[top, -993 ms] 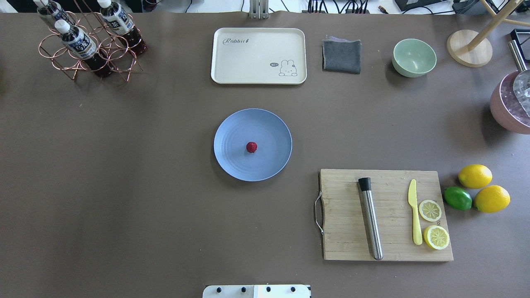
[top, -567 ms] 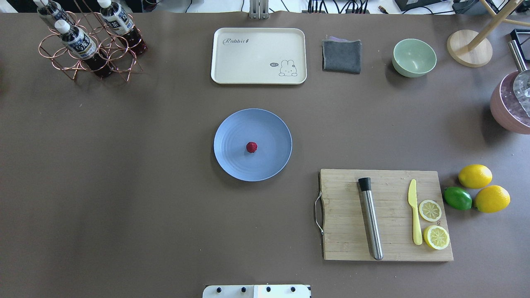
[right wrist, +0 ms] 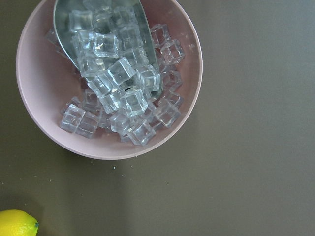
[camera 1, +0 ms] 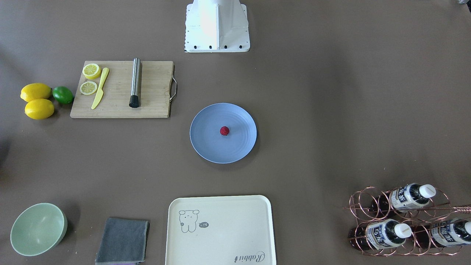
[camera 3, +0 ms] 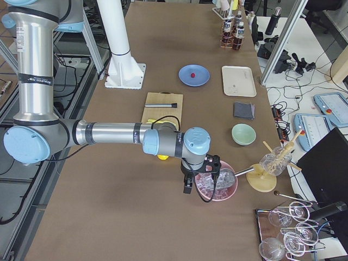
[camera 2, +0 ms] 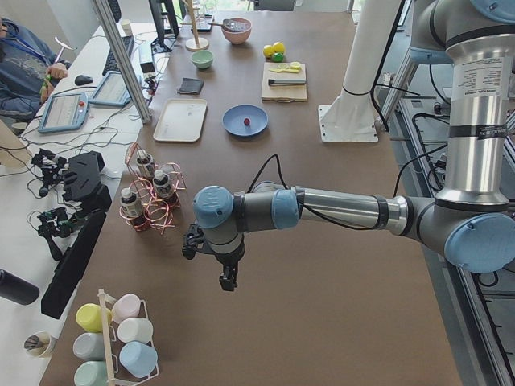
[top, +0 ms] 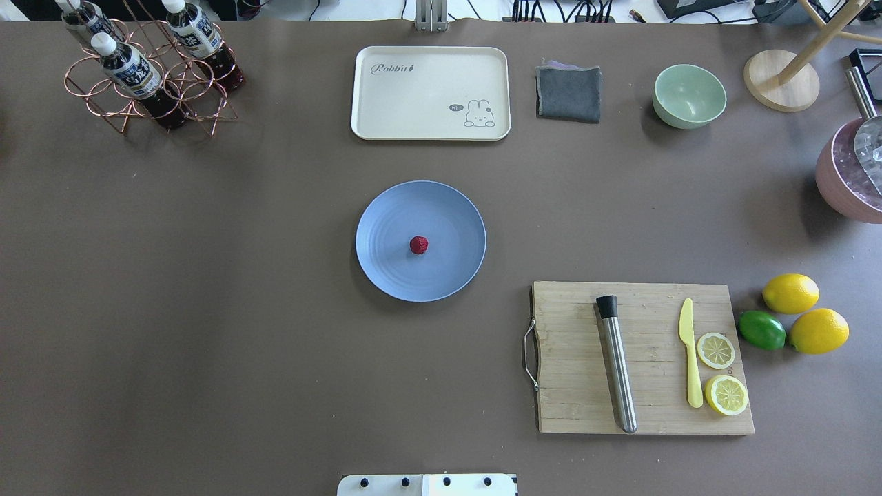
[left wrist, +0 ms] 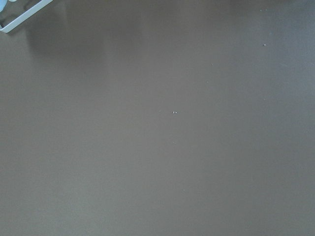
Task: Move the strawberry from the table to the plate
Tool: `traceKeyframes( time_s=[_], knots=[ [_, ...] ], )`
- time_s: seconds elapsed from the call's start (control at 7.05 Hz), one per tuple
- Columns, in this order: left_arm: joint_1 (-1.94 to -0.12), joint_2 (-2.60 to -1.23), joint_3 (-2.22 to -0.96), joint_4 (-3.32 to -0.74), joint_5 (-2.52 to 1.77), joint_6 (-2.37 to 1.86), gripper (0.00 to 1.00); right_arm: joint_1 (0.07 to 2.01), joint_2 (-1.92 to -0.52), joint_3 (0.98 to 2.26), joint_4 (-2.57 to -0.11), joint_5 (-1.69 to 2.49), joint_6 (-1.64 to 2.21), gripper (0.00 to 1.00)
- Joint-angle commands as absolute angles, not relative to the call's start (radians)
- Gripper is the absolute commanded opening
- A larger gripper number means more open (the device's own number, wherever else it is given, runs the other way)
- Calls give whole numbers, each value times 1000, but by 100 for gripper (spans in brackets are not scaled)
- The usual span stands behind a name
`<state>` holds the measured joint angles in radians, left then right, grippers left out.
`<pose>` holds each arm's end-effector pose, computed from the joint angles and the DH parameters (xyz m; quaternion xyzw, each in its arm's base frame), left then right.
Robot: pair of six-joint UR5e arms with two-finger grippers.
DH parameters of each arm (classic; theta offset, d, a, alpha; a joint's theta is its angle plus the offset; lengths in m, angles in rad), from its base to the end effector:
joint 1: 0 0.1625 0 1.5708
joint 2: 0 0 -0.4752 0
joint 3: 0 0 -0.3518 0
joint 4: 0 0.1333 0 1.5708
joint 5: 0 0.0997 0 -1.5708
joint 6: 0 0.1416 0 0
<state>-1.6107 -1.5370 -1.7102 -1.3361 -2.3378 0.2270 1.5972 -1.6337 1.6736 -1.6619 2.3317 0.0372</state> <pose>-0.0517 -0.4178 0.7143 -0.0096 0.3780 0.0624 0.9236 0.0466 -0.4149 0.7302 -0.0258 -0.3711 0.0390 0.9274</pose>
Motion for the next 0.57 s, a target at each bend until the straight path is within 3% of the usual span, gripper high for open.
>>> traceKeyframes(
  time_s=[0.0, 0.43],
  knots=[
    [-1611, -1537, -1710, -1339, -2338, 229, 98, 1597, -1634, 1674, -1661, 2332, 34, 100],
    [-1612, -1537, -1715, -1338, -2338, 229, 98, 1597, -1634, 1674, -1661, 2332, 34, 100]
  ],
)
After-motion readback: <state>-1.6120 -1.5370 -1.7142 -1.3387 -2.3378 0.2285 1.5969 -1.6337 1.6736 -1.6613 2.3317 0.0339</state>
